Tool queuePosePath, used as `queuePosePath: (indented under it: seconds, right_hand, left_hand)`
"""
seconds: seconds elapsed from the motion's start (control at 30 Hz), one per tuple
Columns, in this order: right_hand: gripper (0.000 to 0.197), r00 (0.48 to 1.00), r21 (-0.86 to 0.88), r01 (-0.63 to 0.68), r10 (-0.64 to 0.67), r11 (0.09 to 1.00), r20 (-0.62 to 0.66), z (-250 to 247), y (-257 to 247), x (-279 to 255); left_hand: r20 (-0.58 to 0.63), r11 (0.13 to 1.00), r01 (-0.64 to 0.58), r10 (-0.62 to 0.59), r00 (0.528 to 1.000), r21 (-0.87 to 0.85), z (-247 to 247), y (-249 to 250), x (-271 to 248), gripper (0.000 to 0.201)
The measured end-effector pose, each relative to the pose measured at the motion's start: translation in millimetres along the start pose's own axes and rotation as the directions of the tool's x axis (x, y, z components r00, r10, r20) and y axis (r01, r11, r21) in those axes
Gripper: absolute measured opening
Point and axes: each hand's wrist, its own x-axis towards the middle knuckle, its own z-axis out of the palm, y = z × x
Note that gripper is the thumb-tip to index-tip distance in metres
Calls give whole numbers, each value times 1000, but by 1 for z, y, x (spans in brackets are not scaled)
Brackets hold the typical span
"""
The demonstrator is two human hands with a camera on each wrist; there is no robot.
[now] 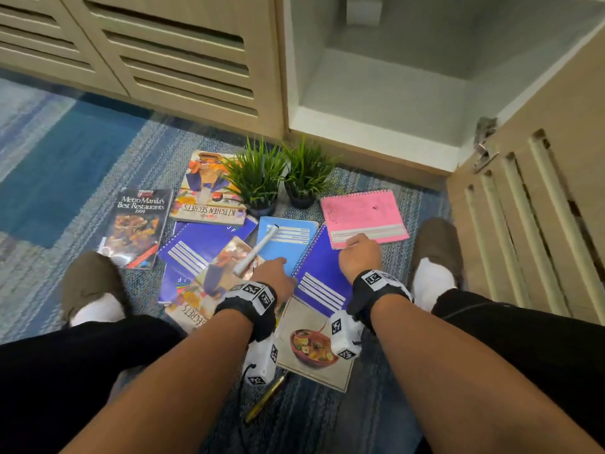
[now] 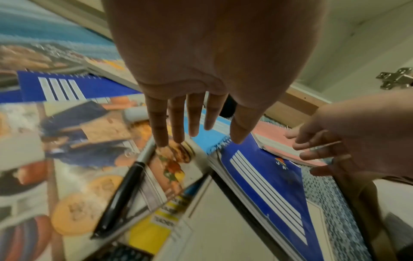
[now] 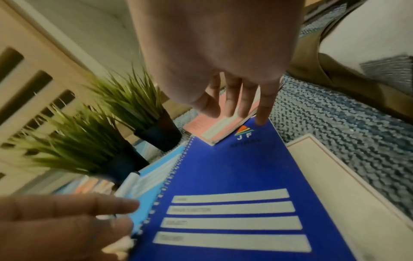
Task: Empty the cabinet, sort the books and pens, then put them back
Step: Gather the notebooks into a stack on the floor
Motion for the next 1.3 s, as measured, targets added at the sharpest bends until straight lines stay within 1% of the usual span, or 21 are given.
queuePosePath:
  seconds: [0.13,0.2,0.27,0.33,0.4,0.47,0.53,0.6,0.67,0.73,0.77,0.83,0.9,0.97,1.03,1.1,1.13,1.17,1.2,1.23,1.3]
  right_hand:
    - [65,980,-331,200,-185,922,76,9,12,24]
    - [83,966,-438,252,-196,863,168,9,17,40]
    - [90,945,-498,289,-160,818,287,9,19,52]
    - [88,933,-557,330,-172,762,317,10,19,58]
    - [83,919,-641,395,-267,659,291,11,21,59]
    - [71,896,-719,436,-340,541,286,12,27,54]
    - [53,856,-728,493,-417,476,307,16,38,48]
    - [35,826,-664,542,-473,515,306,13,44,38]
    - [36,806,-568,568,-542,595,238,5,43,29]
    - [28,800,-463,546,-599,698,39,-8,34,18]
    - [24,805,-385,525,-590,759,-64,-17,27,10]
    - [20,840,-193,468,-502,862,-207,-39,11,-10]
    - [18,869,26,403,-374,915,-323,-62,-6,-31]
    - [21,885,249,354,-237,901,-400,-80,-20,-47]
    - [24,915,459,306,-126,834,-383,-88,-32,-56]
    - [24,956,523,238,-103,818,-274,-84,-35,-60]
    - [26,970,486,206,-113,849,-213,-77,-32,-59]
    - [29,982,434,167,-110,886,-154,-67,-26,-58]
    - [28,992,380,117,-86,917,-96,-53,-16,-58]
    - [22,998,333,59,-56,941,-17,-38,-4,-58]
    - [18,979,248,-83,33,965,199,-8,26,-59]
  left_hand:
    - [-10,999,1,-1,1000,43,18,5,22,56]
    - [-34,1000,2,-1,999,24,22,7,30,44]
    - [-90,998,4,-9,996,-58,26,9,34,26]
    - [-119,987,23,-42,992,-157,26,10,34,15]
    - [-124,956,57,-96,988,-287,25,7,34,10]
    - [-125,917,54,-112,986,-396,22,3,34,16]
    - [-112,899,46,-105,988,-435,19,-4,31,22]
    - [-65,906,64,-101,993,-418,12,-12,20,26]
    - [16,888,106,-111,994,-448,7,-23,7,31]
    - [76,881,122,-98,992,-458,2,-30,-6,33]
    - [90,881,125,-95,991,-456,1,-33,-10,33]
    - [82,875,129,-102,991,-466,-2,-35,-18,28]
    - [69,880,118,-97,993,-459,-1,-37,-26,2]
    - [22,871,113,-117,993,-478,5,-42,-32,20]
    - [9,797,122,-146,989,-592,8,-47,-41,13]
    - [48,711,130,-135,990,-691,12,-51,-46,14]
    - [77,670,140,-122,990,-729,13,-52,-49,16]
    - [133,570,173,-112,985,-804,14,-53,-50,27]
    - [183,426,209,-102,978,-880,15,-53,-53,36]
    - [201,313,222,-98,975,-923,18,-55,-52,38]
    - [207,275,223,-86,975,-935,24,-59,-47,40]
